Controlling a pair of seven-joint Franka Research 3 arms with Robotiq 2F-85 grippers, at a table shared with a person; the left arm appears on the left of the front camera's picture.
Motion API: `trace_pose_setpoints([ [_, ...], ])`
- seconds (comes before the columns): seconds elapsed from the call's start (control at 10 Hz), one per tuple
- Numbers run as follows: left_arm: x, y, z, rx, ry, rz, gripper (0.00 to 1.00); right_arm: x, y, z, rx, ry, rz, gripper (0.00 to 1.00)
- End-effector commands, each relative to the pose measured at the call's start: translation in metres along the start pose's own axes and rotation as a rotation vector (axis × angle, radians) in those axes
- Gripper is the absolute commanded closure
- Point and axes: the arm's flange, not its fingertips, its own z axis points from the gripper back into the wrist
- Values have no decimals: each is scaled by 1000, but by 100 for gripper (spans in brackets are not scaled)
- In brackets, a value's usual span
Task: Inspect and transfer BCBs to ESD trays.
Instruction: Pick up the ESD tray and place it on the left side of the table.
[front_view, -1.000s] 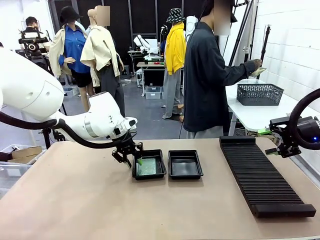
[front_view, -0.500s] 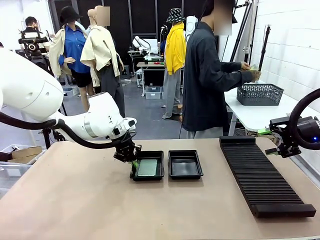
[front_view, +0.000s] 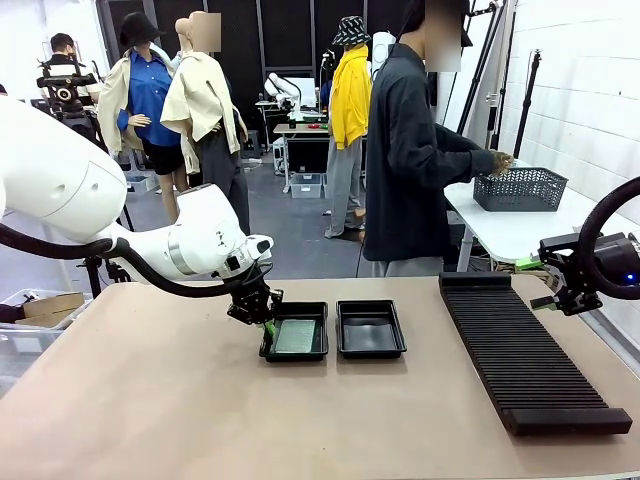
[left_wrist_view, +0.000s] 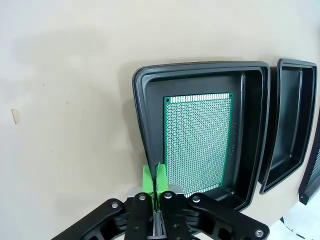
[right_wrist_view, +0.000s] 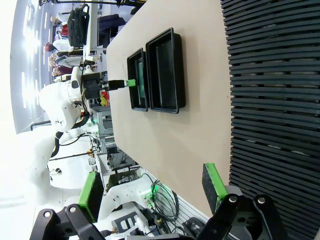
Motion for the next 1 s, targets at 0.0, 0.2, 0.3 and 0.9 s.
trace_pose_setpoints([
  [0.0,1,-1,0,1,-11,-2,100,2,1,-2,-6,-10,-9,0],
  [0.2,1,-1,0,1,-11,-2,100,2,1,-2,-6,-10,-9,0],
  [0.3,0,0,0,0,0,0,100,2,1,-2,-6,-10,-9,0],
  [0.9,-31,74,47,21,32,-52,100,2,1,-2,-6,-10,-9,0],
])
